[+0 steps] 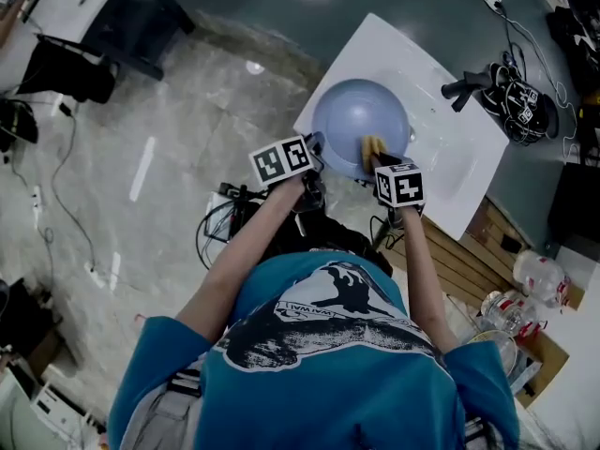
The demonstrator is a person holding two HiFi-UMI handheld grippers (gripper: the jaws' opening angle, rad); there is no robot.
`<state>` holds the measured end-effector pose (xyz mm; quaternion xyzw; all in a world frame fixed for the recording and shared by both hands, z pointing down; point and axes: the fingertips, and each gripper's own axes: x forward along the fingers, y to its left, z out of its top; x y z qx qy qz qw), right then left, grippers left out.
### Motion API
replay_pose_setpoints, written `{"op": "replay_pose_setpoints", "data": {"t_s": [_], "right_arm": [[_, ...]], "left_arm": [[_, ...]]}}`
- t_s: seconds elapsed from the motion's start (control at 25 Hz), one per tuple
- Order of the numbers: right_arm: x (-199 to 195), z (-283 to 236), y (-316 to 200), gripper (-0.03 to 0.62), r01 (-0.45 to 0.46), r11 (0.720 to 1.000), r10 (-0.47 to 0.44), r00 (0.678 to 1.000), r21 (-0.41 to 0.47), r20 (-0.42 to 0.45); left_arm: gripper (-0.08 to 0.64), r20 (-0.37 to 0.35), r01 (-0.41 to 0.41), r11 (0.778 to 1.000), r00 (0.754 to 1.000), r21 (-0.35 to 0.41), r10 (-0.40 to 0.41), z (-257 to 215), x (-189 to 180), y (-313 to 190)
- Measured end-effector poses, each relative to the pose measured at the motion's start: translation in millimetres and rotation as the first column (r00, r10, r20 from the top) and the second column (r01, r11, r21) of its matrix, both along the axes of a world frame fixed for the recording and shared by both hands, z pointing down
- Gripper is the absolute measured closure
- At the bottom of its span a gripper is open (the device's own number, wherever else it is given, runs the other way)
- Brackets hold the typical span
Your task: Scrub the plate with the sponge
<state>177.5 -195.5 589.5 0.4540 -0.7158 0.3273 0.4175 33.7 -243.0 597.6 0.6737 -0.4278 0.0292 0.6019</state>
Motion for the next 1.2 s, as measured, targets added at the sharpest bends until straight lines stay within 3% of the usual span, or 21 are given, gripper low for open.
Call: {"op": "replay_pose_setpoints", "data": {"t_s": [0.44, 0.68, 0.76, 0.8, 0.88, 1.04, 1.2], "right_arm": [[45, 0, -52, 0.560, -0.140, 0.989, 0.141, 0.990, 0.044, -0.007], [36, -6, -50, 0.561, -0.111, 0.991, 0.113, 0.993, 0.077, -0.026], [31, -12, -47, 0.561, -0.112, 0.989, 0.113, 0.994, 0.097, 0.000], [27, -15, -46, 0.561, -0.111, 0.988, 0.109, 0.994, 0.109, 0.019], [20, -23, -44, 0.561, -0.103, 0.985, 0.095, 0.993, 0.137, 0.063], [7, -45, -31, 0.561, -0.102, 0.976, 0.074, 0.986, 0.191, 0.148], [-9, -68, -13, 0.561, -0.113, 0.965, 0.046, 0.962, 0.237, 0.269]], "left_arm": [[0.492, -0.019, -0.010, 1.000, 1.000, 0.012, 0.010, 0, 0, 4], [0.478, 0.003, -0.047, 0.998, 0.999, 0.040, 0.047, -1, 1, 3], [0.432, 0.020, -0.048, 0.998, 0.999, 0.036, 0.047, -1, -1, 6], [0.374, 0.030, -0.051, 0.998, 0.998, 0.043, 0.050, -3, -3, 7], [0.317, 0.057, -0.061, 0.995, 0.997, 0.082, 0.057, -11, -7, 8], [0.313, 0.135, -0.062, 0.979, 0.990, 0.194, 0.036, -37, -23, 5], [0.329, 0.223, -0.095, 0.935, 0.975, 0.341, 0.018, -78, -37, 4]]}}
